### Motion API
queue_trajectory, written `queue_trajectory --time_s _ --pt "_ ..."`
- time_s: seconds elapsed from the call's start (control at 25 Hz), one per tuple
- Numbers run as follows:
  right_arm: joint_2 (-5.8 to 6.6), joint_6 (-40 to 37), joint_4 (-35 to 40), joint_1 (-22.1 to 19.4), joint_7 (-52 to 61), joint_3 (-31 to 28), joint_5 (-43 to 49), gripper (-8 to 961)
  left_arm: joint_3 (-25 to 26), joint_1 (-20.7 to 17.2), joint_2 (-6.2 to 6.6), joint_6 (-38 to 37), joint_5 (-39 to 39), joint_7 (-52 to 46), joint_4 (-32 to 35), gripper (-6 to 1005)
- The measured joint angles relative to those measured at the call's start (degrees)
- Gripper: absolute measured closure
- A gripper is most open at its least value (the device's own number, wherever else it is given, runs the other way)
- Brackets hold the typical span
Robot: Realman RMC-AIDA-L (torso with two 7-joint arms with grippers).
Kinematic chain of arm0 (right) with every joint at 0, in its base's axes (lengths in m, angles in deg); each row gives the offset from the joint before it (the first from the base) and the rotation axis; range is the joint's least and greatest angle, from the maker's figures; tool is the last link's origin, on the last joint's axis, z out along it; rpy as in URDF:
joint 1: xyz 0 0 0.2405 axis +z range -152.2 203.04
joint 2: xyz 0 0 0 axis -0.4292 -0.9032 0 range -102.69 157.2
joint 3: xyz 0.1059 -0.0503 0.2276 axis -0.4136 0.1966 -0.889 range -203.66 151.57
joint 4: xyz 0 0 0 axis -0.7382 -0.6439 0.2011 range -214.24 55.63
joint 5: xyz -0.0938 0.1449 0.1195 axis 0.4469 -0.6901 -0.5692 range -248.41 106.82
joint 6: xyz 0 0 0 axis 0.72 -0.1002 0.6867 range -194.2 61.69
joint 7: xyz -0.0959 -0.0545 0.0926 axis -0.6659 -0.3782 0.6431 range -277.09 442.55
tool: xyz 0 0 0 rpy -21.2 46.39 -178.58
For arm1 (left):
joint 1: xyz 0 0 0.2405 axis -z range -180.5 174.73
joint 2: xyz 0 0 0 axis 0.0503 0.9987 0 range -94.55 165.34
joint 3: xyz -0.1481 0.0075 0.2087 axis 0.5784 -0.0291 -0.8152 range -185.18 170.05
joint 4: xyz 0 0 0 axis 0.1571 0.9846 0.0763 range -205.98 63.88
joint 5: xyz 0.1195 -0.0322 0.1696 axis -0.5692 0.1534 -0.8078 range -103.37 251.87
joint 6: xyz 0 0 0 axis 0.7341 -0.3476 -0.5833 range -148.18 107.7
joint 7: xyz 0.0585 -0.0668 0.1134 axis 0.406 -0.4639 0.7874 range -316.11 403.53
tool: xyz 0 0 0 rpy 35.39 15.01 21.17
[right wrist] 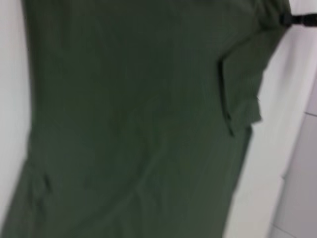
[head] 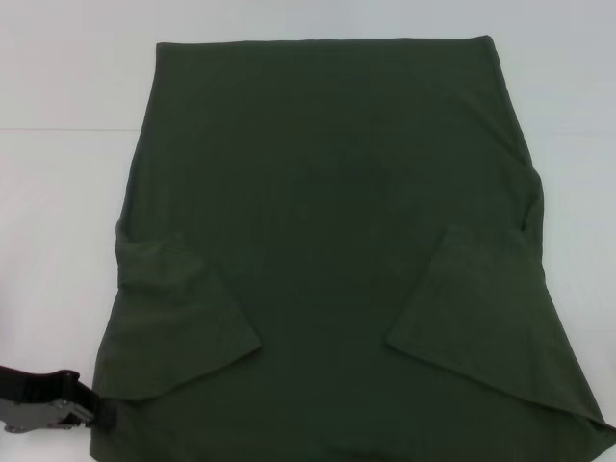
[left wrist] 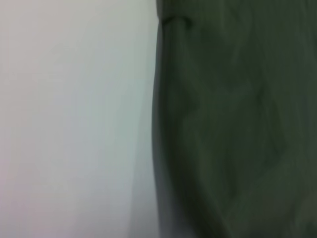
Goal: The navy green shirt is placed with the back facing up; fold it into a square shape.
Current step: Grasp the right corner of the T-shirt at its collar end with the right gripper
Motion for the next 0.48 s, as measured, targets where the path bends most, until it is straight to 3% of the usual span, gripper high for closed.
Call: queue_trajectory --time_s 0.16,0.48 --pt "1.42 -2.0 -0.6 2.3 2.2 0.1 7.0 18 0.2 0.3 0.26 -0.1 0.0 -0.4 0.5 963" --pt "0.82 1.7 -6.4 3.7 1.0 2.9 12.4 23 0.5 -0.2 0.43 -0.2 0.0 -0.6 1.0 965"
